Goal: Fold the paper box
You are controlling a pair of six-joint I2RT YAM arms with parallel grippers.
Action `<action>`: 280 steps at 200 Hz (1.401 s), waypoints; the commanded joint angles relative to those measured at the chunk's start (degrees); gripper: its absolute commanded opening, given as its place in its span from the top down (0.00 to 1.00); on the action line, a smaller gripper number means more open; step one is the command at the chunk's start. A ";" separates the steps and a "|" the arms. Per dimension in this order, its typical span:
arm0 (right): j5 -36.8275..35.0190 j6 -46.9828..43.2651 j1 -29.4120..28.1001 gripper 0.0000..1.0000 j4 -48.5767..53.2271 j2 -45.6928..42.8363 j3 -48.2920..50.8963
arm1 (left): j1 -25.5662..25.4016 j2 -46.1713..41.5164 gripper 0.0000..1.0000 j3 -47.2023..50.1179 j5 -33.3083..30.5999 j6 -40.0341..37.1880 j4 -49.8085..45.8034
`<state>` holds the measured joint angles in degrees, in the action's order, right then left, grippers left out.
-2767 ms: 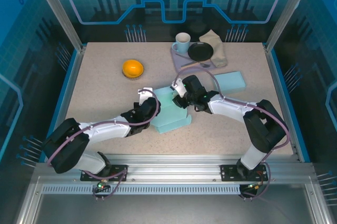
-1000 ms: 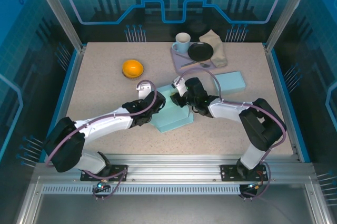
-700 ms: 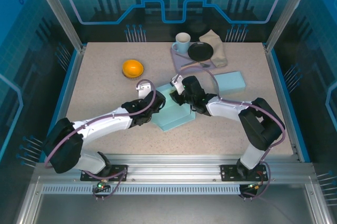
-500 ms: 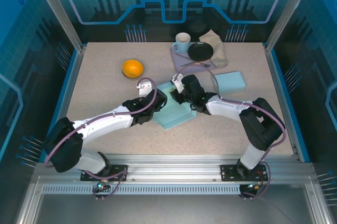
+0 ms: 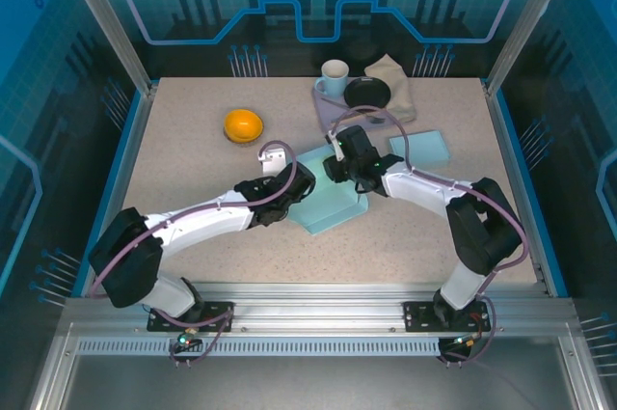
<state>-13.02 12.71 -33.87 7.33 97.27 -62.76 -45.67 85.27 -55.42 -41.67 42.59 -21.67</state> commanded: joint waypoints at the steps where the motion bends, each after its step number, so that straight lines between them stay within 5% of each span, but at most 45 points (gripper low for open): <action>1: -27.37 6.19 4.24 0.65 13.59 3.41 -1.51 | 0.39 -0.92 0.86 -0.83 -6.58 1.53 -10.14; 133: -38.75 7.21 2.79 0.59 20.01 2.75 -5.20 | 0.41 2.86 0.86 -3.20 -7.55 1.19 -11.11; 152: -31.54 5.73 2.67 0.57 18.37 2.10 -5.06 | 0.39 3.44 0.86 -3.54 -7.64 1.35 -11.29; 214: 7.52 3.13 2.60 0.54 3.74 -3.83 2.21 | 0.38 5.04 0.86 -4.96 -7.38 1.71 -11.29; 280: 16.79 0.50 2.30 0.45 4.07 -8.12 4.39 | 0.32 6.48 0.86 -5.41 -6.82 1.97 -11.34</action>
<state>0.23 14.92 -32.18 11.92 92.29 -59.02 -45.65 90.85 -59.51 -46.00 43.62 -30.17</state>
